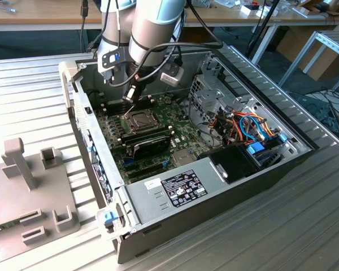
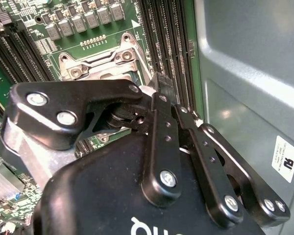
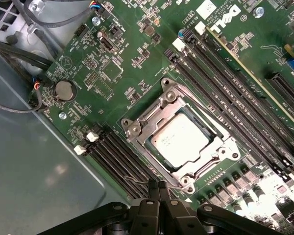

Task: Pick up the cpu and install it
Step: 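Close the cpu cover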

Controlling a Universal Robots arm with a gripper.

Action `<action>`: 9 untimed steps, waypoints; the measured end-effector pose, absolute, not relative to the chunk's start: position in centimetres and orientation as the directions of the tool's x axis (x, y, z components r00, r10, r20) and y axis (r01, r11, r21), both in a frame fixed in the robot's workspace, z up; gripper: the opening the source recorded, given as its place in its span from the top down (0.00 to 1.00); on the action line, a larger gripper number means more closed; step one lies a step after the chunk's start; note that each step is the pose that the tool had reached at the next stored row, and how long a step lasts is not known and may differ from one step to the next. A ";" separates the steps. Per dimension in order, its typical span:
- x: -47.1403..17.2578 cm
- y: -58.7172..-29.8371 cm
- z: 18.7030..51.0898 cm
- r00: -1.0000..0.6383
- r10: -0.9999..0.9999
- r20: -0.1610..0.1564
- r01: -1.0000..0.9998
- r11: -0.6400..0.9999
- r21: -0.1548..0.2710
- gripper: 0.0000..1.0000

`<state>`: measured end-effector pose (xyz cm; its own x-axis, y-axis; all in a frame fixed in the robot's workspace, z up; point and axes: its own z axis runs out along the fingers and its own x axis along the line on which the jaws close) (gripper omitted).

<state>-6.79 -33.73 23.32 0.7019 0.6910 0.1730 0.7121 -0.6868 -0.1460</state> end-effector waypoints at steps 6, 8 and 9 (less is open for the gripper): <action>-6.7 -33.7 23.2 0.712 0.681 0.173 0.702 -0.697 -0.146 0.89; -6.7 -33.7 23.2 0.712 0.681 0.173 0.702 -0.697 -0.146 0.89; -6.7 -33.7 23.2 0.712 0.681 0.173 0.702 -0.697 -0.146 0.89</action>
